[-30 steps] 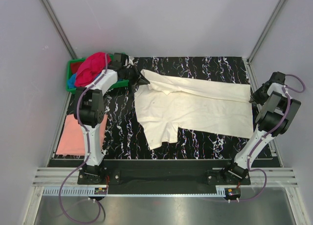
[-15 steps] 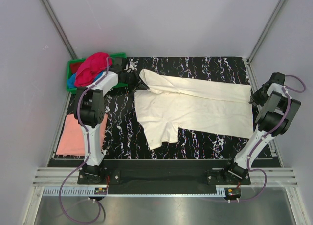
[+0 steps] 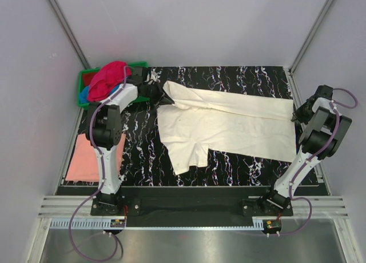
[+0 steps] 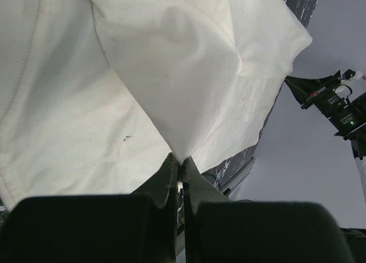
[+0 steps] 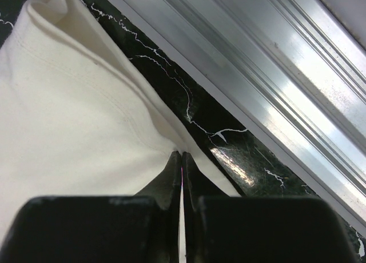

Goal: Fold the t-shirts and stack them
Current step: Fold the tshirt

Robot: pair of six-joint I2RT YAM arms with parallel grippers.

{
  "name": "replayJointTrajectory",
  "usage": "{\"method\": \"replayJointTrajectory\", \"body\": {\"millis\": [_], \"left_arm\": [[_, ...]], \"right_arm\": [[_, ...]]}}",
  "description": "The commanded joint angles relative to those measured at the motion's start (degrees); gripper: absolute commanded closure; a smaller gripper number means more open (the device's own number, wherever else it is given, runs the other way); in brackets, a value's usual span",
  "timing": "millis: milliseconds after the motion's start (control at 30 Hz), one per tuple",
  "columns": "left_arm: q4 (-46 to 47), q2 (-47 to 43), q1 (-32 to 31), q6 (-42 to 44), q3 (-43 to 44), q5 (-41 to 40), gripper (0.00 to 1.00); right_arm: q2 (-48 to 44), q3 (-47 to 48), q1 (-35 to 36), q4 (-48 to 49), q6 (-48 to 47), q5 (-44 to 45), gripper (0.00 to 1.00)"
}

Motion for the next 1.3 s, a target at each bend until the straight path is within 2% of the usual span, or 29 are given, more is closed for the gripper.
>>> {"method": "replayJointTrajectory", "body": {"millis": [0, 200, 267, 300, 400, 433, 467, 533, 567, 633, 767, 867, 967, 1033, 1167, 1200, 1267], "left_arm": [[1.2, -3.4, 0.1, 0.0, 0.1, 0.2, 1.0], [0.7, -2.7, 0.1, 0.5, -0.4, 1.3, 1.0], [0.3, -3.2, 0.0, 1.1, -1.3, 2.1, 0.98], [0.7, -3.8, -0.1, 1.4, -1.8, 2.5, 0.97], [1.9, -7.8, -0.6, 3.8, -5.6, 2.4, 0.79], [1.4, -9.4, -0.7, 5.2, -6.6, 1.1, 0.7], [2.6, -13.1, -0.8, 8.2, -9.3, -1.1, 0.56], [2.7, -16.3, -0.7, 11.8, -10.5, -5.0, 0.46], [2.7, -17.8, -0.1, 14.5, -9.9, -8.7, 0.35], [2.5, -17.4, 1.6, 16.0, -7.4, -10.3, 0.3], [0.3, -8.5, 2.9, 16.1, 6.5, -11.7, 0.3], [3.5, -2.3, 2.5, 14.1, 12.2, -13.0, 0.33], [6.3, 2.9, 2.5, 14.4, 16.1, -17.7, 0.45], [9.3, 5.5, 2.4, 14.3, 17.1, -18.5, 0.54], [12.0, 7.8, 2.3, 11.2, 15.9, -16.8, 0.62], [12.6, 7.3, 2.2, 11.1, 14.9, -16.5, 0.62], [13.7, 4.3, 1.4, 12.0, 10.2, -17.0, 0.56]], "right_arm": [[-1.8, -0.6, -1.5, 0.6, 1.0, 2.5, 1.0], [-1.2, 1.4, -1.6, -1.0, 0.3, 3.8, 0.91], [-1.1, 3.0, -1.5, -2.5, 0.5, 4.9, 0.79], [-1.2, 3.6, -1.4, -3.1, 0.8, 5.2, 0.77], [-1.7, 7.1, -0.1, -5.5, 1.0, 7.6, 0.73], [-1.9, 8.8, 0.7, -6.1, 1.0, 8.7, 0.7], [-2.5, 9.5, 2.4, -6.9, 1.0, 9.8, 0.69], [-3.1, 10.7, 4.2, -6.8, 1.6, 9.4, 0.67], [-3.1, 11.1, 6.9, -6.8, 1.9, 8.7, 0.66], [-2.4, 12.7, 9.9, -7.0, 3.6, 7.3, 0.64], [1.4, 16.5, 18.7, -4.7, 7.3, 0.5, 0.61], [5.7, 21.0, 21.4, -3.0, 10.4, -4.1, 0.59], [9.1, 25.0, 23.0, -1.8, 12.4, -6.3, 0.59], [9.7, 25.4, 23.3, -0.6, 13.4, -7.1, 0.59], [10.4, 24.8, 24.5, 1.1, 14.5, -13.2, 0.59], [10.0, 23.6, 25.4, 1.6, 14.6, -14.0, 0.59], [8.6, 22.4, 28.6, 3.0, 14.2, -16.2, 0.58]]}}
